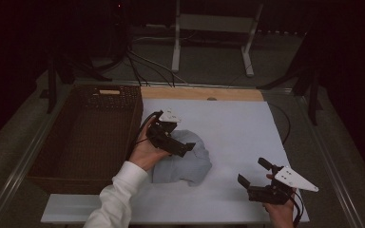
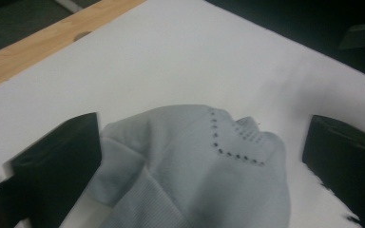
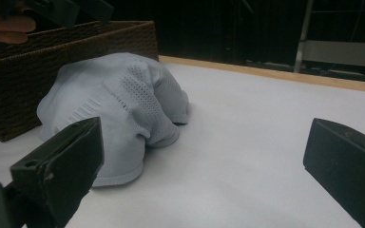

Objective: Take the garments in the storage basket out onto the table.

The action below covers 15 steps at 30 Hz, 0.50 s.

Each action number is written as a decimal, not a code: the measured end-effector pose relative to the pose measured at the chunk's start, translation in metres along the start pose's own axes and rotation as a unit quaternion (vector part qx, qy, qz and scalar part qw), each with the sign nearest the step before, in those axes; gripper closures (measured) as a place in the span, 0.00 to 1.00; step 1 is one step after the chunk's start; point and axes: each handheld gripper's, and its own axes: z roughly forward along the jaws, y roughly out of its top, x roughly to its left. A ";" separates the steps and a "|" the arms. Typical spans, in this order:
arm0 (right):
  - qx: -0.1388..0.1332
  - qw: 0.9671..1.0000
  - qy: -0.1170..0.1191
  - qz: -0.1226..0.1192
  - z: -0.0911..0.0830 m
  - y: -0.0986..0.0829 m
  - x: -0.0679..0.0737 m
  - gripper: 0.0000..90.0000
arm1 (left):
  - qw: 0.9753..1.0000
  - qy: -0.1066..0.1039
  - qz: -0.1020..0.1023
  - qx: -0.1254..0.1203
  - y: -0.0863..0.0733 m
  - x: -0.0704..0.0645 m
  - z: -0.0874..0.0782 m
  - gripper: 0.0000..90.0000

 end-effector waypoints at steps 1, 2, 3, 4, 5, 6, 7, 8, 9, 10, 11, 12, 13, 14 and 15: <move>0.000 1.000 0.000 0.000 0.000 0.000 0.000 0.00 | 1.000 0.000 0.000 -0.001 0.000 0.000 0.000 0.00; -0.001 1.000 0.000 0.000 0.000 0.000 0.000 0.00 | 1.000 -0.002 -0.003 -0.003 -0.001 0.000 -0.001 0.00; -0.001 1.000 0.000 0.000 0.000 0.000 0.000 0.00 | 1.000 -0.001 -0.003 -0.006 -0.001 0.000 -0.001 0.00; -0.001 1.000 0.000 0.000 0.000 0.000 0.000 0.00 | 1.000 0.001 -0.001 -0.008 -0.001 0.000 -0.002 0.00; -0.001 1.000 0.000 0.000 0.000 0.000 0.000 0.00 | 1.000 0.000 0.000 -0.010 -0.002 0.001 -0.002 0.00; -0.001 1.000 0.000 0.000 0.000 0.000 0.000 0.00 | 1.000 0.000 0.000 -0.010 -0.003 0.001 -0.002 0.00; -0.001 1.000 0.000 0.000 0.000 0.000 0.000 0.00 | 1.000 0.003 0.001 -0.010 -0.004 0.001 -0.003 0.00; -0.001 1.000 0.000 0.000 0.000 0.000 0.000 0.00 | 1.000 0.004 0.000 -0.010 -0.005 0.001 -0.003 0.00; 0.000 1.000 0.000 0.000 0.000 0.000 0.000 0.00 | 1.000 0.005 0.000 -0.012 -0.006 0.002 -0.004 0.00; 0.000 1.000 0.000 0.000 0.000 0.000 0.000 0.00 | 1.000 0.006 -0.001 -0.014 -0.006 0.002 -0.004 0.00; 0.000 1.000 0.000 0.000 0.000 0.000 0.000 0.00 | 1.000 0.007 -0.003 -0.015 -0.007 0.002 -0.005 0.00; -0.001 1.000 0.000 0.000 0.000 0.000 0.000 0.00 | 1.000 0.006 -0.005 -0.017 -0.007 0.002 -0.006 0.00; -0.001 1.000 0.000 0.000 0.000 0.000 0.001 0.00 | 1.000 0.006 -0.003 -0.017 -0.007 0.002 -0.007 0.00; -0.001 1.000 0.000 0.000 0.000 0.000 0.000 0.00 | 1.000 0.009 -0.002 -0.016 -0.007 0.001 -0.007 0.00; 0.000 1.000 0.000 0.000 0.000 0.000 0.000 0.00 | 1.000 0.009 -0.001 -0.016 -0.008 0.001 -0.007 0.00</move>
